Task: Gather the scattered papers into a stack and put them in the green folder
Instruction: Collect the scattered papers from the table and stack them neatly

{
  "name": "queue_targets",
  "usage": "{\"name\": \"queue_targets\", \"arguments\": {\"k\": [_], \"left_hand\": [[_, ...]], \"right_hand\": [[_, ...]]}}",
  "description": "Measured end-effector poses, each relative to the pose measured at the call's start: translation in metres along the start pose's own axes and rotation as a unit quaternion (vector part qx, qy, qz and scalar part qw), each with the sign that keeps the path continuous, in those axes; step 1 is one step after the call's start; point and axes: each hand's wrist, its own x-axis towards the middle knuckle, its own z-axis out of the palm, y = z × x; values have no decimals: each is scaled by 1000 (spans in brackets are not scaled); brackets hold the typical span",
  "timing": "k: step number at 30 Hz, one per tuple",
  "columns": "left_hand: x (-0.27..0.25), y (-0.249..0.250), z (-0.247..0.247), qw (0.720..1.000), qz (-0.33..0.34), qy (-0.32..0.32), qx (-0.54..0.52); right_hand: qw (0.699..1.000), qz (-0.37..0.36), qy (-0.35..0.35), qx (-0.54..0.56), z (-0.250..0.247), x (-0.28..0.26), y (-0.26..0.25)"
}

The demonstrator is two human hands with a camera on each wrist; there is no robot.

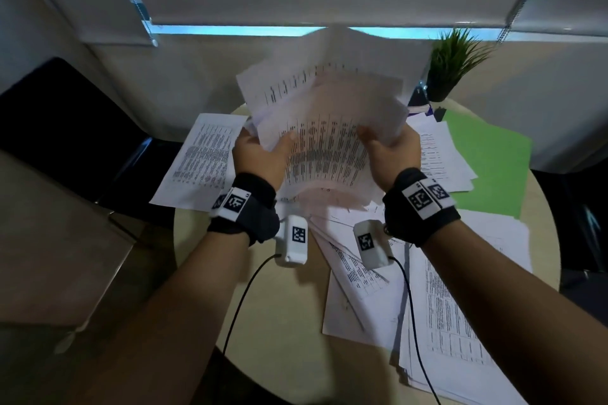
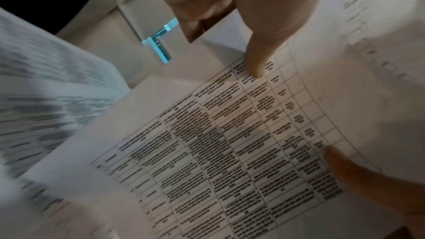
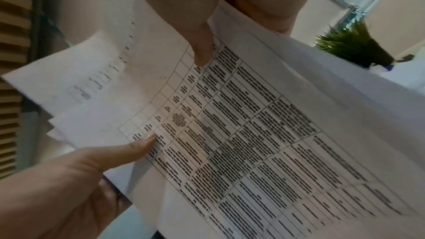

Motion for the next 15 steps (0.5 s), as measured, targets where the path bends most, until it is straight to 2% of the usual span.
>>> {"name": "queue_targets", "arguments": {"k": [8, 15], "left_hand": [[9, 25, 6, 998, 53, 7, -12], [6, -14, 2, 998, -8, -45, 47]], "right_hand": [[999, -45, 17, 22, -2, 13, -24], [999, 14, 17, -36, -7, 4, 17]]}}
